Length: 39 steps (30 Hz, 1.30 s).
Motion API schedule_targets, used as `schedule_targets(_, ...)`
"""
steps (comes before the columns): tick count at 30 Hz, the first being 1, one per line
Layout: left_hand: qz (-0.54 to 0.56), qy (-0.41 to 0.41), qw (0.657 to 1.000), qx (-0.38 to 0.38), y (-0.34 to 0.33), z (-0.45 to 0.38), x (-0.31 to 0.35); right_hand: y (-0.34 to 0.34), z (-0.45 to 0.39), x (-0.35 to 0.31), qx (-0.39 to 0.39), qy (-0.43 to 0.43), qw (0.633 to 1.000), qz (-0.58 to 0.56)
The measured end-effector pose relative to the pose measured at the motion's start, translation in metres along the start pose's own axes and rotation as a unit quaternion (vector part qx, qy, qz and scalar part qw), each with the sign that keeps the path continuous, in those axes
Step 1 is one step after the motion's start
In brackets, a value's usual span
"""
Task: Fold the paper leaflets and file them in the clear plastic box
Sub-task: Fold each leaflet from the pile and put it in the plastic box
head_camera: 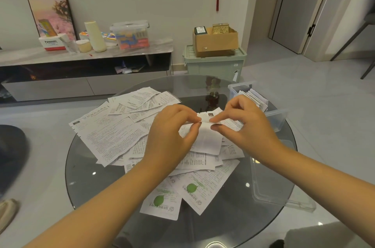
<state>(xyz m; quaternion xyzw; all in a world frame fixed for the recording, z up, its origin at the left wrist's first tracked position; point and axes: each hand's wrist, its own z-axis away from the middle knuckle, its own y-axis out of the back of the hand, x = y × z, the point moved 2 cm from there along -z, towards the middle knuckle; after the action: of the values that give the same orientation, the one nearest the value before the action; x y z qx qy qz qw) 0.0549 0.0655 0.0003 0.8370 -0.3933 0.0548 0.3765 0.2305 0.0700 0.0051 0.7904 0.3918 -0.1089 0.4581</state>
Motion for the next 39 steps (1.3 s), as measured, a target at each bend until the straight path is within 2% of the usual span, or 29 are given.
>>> schedule_targets(2,-0.006,-0.017,0.997,-0.077,-0.001,0.003,0.000,-0.001,0.002,0.003,-0.024,0.039,0.999,0.026)
schedule_targets(3,0.012,0.017,0.990,-0.140,-0.002,0.006,-0.001,-0.001,0.004,0.005,-0.068,0.023,0.997,0.020)
schedule_targets(5,0.043,0.100,0.962,-0.252,-0.007,0.017,-0.008,-0.006,0.010,0.009,-0.206,-0.050,0.977,0.009)
schedule_targets(7,0.035,0.134,0.946,-0.294,-0.013,0.025,-0.013,-0.012,0.017,0.017,-0.296,-0.105,0.949,0.029)
schedule_targets(11,0.029,0.188,0.926,-0.325,-0.022,0.030,-0.016,-0.021,0.022,0.024,-0.296,-0.157,0.942,0.030)
schedule_targets(16,-0.025,0.168,0.921,-0.350,-0.028,0.029,-0.019,-0.030,0.023,0.023,-0.302,-0.125,0.939,0.108)
schedule_targets(24,-0.019,0.194,0.911,-0.363,-0.032,0.027,-0.019,-0.034,0.018,0.022,-0.337,-0.104,0.921,0.163)
schedule_targets(28,0.016,0.218,0.915,-0.338,-0.030,0.025,-0.016,-0.031,0.017,0.019,-0.321,-0.134,0.932,0.103)
schedule_targets(31,0.080,0.276,0.906,-0.311,-0.030,0.022,-0.016,-0.028,0.015,0.019,-0.319,-0.163,0.932,0.055)
schedule_targets(36,0.193,0.363,0.880,-0.238,-0.026,0.019,-0.019,-0.020,0.012,0.015,-0.311,-0.251,0.915,-0.051)
schedule_targets(39,0.216,0.367,0.879,-0.214,-0.026,0.018,-0.017,-0.020,0.015,0.016,-0.282,-0.320,0.898,-0.109)
